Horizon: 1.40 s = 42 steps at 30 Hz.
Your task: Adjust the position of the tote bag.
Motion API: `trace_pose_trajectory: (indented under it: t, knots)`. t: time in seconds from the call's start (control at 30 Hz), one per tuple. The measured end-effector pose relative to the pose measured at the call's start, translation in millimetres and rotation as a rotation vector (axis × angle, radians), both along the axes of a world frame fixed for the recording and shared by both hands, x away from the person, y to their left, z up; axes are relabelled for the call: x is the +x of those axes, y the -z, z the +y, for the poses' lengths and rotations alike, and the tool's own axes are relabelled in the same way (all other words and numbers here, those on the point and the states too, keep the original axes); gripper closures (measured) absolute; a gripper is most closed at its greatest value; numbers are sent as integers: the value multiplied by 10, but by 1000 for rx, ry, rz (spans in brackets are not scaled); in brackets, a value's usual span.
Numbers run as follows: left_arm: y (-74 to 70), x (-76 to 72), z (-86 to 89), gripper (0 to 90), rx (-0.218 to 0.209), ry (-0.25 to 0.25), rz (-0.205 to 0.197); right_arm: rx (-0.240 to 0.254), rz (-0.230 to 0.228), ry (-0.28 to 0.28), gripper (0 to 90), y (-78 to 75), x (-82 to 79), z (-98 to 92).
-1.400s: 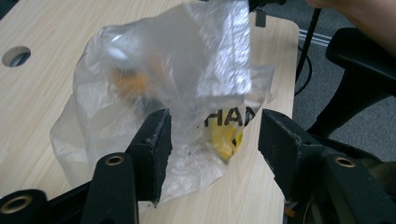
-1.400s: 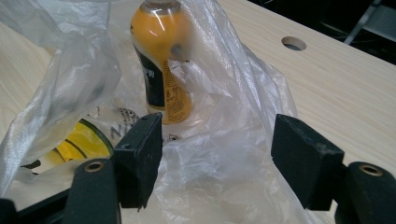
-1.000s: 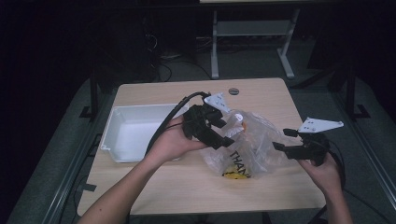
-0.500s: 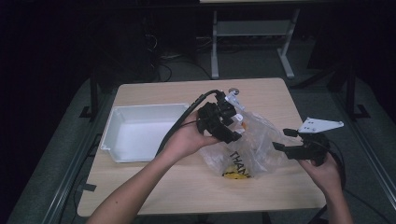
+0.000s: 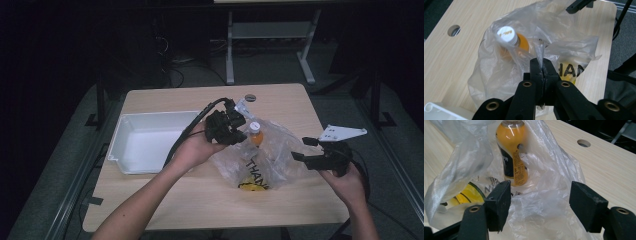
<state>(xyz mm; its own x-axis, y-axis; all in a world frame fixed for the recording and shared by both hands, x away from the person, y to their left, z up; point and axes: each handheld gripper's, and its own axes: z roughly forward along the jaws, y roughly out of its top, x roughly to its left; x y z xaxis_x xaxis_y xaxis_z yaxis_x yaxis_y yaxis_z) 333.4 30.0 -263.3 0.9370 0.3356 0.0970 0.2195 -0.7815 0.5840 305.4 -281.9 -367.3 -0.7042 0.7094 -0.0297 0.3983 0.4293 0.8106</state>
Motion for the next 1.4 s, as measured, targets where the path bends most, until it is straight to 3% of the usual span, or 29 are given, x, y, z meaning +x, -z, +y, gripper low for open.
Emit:
trace_pose_trajectory:
  t: [0.7,1.0,1.4]
  knots:
    - [88,49,450,899,-10,-54,17,-49,41,-8,398,-16,197,0]
    - [109,67,542,899,-11,-70,22,-61,56,6,433,19,308,-24]
    - [173,120,654,899,-17,-103,38,-77,43,-4,426,-86,348,-20]
